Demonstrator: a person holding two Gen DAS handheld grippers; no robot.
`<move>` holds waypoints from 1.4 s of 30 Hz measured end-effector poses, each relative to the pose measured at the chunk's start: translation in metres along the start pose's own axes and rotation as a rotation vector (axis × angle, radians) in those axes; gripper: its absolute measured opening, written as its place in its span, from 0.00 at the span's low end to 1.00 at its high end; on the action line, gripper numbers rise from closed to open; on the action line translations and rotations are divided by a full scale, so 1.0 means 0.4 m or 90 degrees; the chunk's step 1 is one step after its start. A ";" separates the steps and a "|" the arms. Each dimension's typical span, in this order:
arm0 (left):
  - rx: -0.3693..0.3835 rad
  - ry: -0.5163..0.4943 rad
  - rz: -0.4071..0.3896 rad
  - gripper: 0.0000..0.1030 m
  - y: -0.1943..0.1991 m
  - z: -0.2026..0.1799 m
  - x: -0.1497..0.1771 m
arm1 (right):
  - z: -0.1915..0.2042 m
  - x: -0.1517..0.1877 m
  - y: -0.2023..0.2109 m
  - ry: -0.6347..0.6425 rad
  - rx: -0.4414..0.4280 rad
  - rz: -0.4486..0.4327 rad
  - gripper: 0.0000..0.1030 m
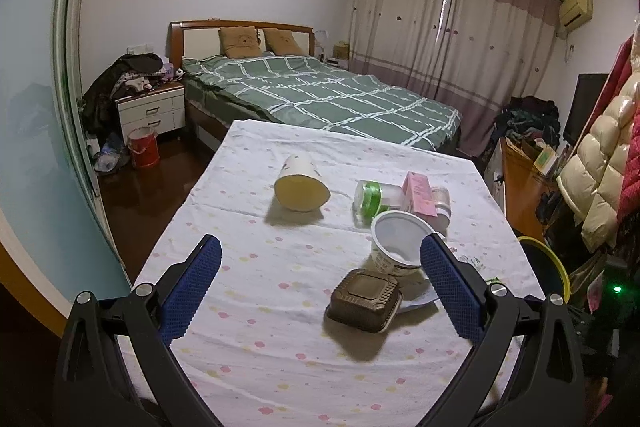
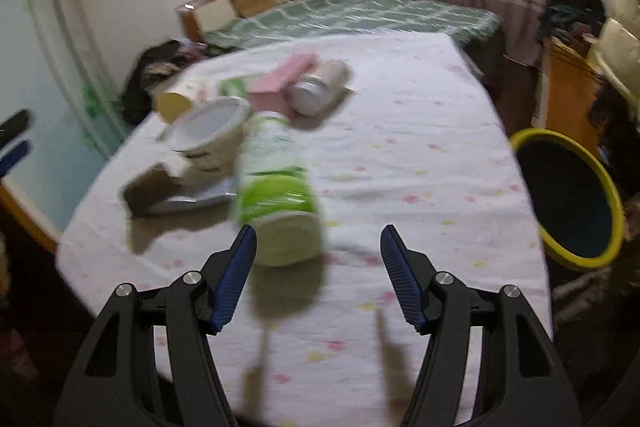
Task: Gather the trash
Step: 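Reach the right tool to the green-labelled coconut water bottle and close, then carry the bottle with the right tool into the bin and open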
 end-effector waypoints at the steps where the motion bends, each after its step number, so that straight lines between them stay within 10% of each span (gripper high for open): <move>1: 0.002 -0.003 0.000 0.95 -0.002 -0.007 0.000 | 0.014 0.002 -0.002 0.013 -0.016 -0.005 0.60; 19: 0.010 -0.015 0.028 0.95 -0.049 -0.029 0.022 | 0.036 -0.034 -0.134 0.019 -0.018 0.035 0.52; 42: 0.027 -0.037 0.053 0.95 -0.095 -0.081 0.032 | -0.086 -0.092 0.109 -0.040 -0.035 -0.085 0.49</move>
Point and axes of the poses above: each gripper's, at about its wrist camera, not at the fingertips, and y roughly against the way its jaws point, z to its left, x to its underside, the point moved 2 cm from there along -y, roughly the way its jaws point, and after that the axes turned 5 degrees about x, right-handed, at the moved point
